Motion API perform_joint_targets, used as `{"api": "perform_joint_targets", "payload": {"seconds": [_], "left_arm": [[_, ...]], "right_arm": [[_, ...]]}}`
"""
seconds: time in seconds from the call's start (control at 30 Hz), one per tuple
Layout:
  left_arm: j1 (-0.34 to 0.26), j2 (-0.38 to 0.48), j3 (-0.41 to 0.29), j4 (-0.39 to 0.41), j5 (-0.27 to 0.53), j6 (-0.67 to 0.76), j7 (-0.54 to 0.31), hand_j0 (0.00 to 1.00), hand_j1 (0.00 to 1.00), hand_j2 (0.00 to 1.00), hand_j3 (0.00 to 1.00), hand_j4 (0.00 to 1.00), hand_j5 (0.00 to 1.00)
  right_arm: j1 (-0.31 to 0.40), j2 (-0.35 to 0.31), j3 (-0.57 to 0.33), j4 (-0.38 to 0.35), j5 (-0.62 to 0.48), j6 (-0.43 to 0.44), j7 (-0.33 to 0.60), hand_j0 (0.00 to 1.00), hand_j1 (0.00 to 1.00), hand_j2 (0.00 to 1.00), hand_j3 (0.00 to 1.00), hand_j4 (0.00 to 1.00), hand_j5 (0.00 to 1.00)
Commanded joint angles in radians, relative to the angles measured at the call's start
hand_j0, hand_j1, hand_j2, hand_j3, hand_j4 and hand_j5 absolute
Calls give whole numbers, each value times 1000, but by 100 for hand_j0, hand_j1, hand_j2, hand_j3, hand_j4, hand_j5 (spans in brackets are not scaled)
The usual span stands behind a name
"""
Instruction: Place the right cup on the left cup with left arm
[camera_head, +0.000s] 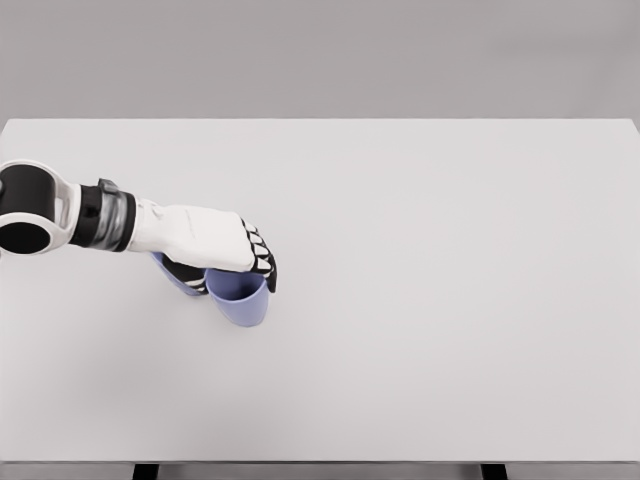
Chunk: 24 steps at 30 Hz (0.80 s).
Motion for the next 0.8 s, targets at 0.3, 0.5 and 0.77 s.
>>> {"api": "perform_joint_targets", "payload": {"seconds": [0.3, 0.5, 0.77], "left_arm": [[-14, 8, 12, -2, 24, -47, 0, 67, 67, 67, 67, 67, 67], [-34, 20, 10, -2, 79, -74, 0, 67, 67, 67, 67, 67, 67], [-60, 29, 12, -2, 123, -104, 0, 67, 67, 67, 67, 67, 67]], "right_arm": [[2, 0, 0, 0, 0, 0, 0, 100, 100, 100, 100, 100, 100], [2, 0, 0, 0, 0, 0, 0, 100, 100, 100, 100, 100, 100], [2, 0, 0, 0, 0, 0, 0, 100, 100, 100, 100, 100, 100]]}}
